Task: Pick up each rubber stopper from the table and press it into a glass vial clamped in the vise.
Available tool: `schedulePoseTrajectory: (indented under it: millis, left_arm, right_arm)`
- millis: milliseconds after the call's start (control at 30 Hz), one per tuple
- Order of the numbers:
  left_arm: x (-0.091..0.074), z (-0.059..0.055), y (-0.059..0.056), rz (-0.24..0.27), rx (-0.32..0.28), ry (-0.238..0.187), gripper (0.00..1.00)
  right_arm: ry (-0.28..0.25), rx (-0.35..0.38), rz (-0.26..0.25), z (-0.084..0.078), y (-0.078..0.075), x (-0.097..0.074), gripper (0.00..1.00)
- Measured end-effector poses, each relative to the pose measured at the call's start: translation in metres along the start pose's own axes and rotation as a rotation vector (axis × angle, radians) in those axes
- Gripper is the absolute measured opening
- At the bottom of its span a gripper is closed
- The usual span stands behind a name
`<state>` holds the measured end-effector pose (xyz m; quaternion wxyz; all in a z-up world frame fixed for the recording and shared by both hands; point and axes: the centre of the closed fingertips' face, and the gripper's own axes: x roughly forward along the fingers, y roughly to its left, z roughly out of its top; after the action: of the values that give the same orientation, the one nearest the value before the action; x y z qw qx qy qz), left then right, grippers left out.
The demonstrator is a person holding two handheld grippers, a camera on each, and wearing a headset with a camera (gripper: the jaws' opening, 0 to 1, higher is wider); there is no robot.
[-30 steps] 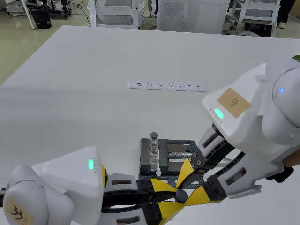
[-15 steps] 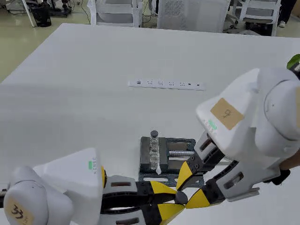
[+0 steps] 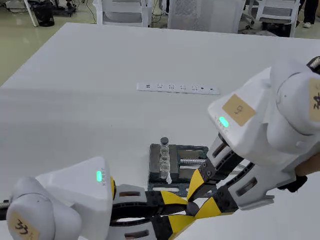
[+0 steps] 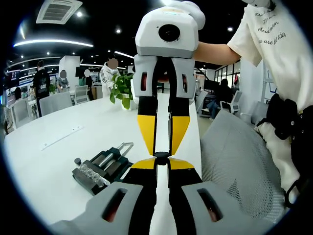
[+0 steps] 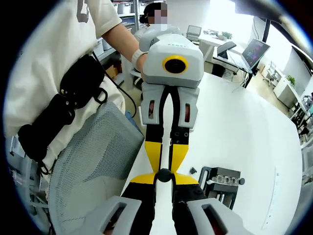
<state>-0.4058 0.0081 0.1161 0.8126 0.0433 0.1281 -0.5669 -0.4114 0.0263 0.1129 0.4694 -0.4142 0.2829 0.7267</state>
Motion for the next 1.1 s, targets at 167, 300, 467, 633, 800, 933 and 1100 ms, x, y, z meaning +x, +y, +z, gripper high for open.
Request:
schedulePoseTrajectory:
  millis: [167, 300, 467, 633, 800, 933, 1100]
  left_arm:
    - [0.000, -0.001, -0.001, -0.004, 0.001, 0.000, 0.04]
    - [0.000, -0.002, -0.001, -0.002, 0.006, -0.007, 0.04]
    - [-0.001, 0.000, 0.001, 0.005, -0.013, -0.021, 0.04]
    - [-0.002, 0.001, 0.002, 0.010, -0.002, -0.024, 0.04]
    - [-0.001, 0.002, 0.004, 0.016, 0.009, -0.030, 0.05]
    - [-0.002, -0.001, 0.011, 0.045, -0.007, -0.026, 0.09]
    - [-0.006, -0.009, 0.020, 0.081, -0.036, -0.013, 0.21]
  right_arm:
    - [0.010, -0.001, 0.013, 0.000, 0.001, 0.001, 0.06]
    - [0.016, -0.001, 0.018, -0.001, 0.001, 0.001, 0.06]
    - [0.004, 0.014, 0.020, 0.001, 0.000, 0.000, 0.07]
    - [0.004, 0.016, 0.018, 0.000, -0.002, -0.001, 0.06]
    - [0.013, 0.014, 0.024, 0.000, -0.004, -0.001, 0.06]
    - [0.029, 0.008, 0.022, -0.002, -0.009, -0.002, 0.06]
    - [0.048, 0.007, 0.019, -0.009, -0.019, -0.004, 0.06]
